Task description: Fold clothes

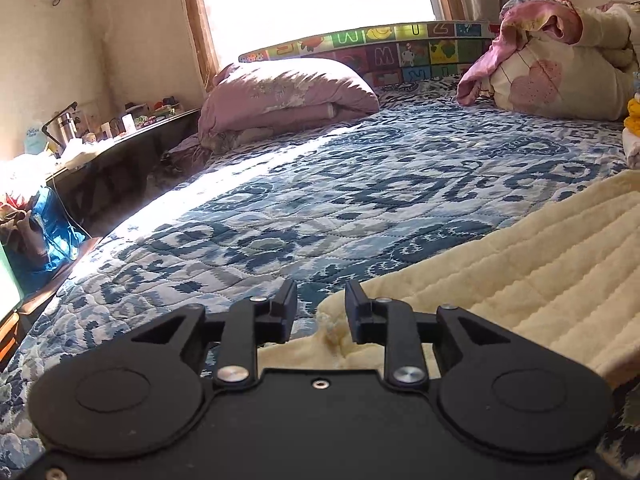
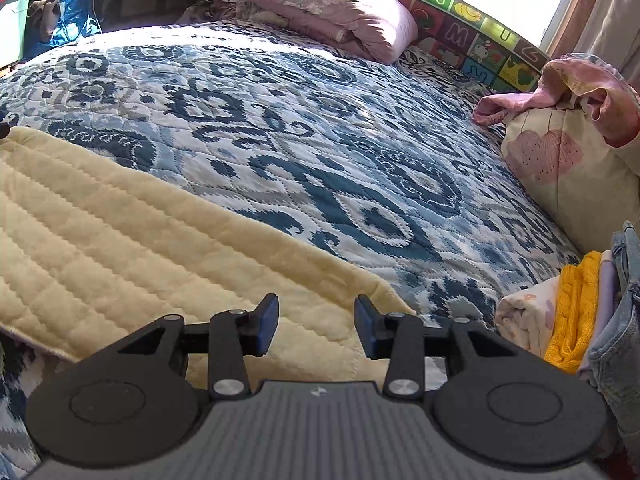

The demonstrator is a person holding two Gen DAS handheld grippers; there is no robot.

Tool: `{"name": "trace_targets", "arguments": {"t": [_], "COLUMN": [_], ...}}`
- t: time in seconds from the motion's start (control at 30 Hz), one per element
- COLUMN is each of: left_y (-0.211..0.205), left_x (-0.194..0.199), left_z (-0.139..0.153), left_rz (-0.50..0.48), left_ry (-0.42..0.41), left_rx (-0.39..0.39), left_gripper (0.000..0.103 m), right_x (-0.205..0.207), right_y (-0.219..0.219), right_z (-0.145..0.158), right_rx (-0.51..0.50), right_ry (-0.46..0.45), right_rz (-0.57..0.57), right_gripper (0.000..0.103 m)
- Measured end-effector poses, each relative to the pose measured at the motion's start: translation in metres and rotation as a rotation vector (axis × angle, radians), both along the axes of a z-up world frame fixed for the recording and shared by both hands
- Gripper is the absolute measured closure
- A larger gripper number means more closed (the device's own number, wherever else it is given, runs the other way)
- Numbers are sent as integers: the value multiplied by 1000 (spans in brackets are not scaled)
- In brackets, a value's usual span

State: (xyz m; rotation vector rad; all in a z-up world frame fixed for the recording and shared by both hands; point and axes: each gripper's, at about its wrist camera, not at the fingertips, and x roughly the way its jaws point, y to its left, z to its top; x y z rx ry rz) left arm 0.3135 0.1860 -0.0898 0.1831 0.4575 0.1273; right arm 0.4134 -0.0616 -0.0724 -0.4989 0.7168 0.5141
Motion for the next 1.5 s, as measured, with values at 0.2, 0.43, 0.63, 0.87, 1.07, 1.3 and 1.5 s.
{"name": "trace_targets", "arguments": {"t": [0.2,0.43,0.63,0.87,1.07,1.3,1.5], "left_y": [-26,-57,-68,-97,-118,-109,-98], "left_x": [-16,-17,-24,-24,-11,-13,-17], "left_z": [9,1,4,-15,-44,-35,-23], "left_rz": [-231,-408,-563,-677,-605,-608,-619], "left_ry": [3,61,66,138,192,191,172], "left_rx": [-101,-140,-186,-135,-32,-68,-113], "left_gripper": [79,79,79,79,79,79,79], "right_x": [-49,-74,-78,-73,-66,-67,-56], "right_y": [15,42,49,58,54,34,-21], "right_z": [-10,-11,-7,-16,-31,-17,-9], "right_rx": [52,74,103,129,156,231,360], "right_ry": [33,63,70,84,82,28,51], "right_rz": [92,134,142,129,101,19,-147], "right_gripper": [61,62,63,63,62,63,63]}}
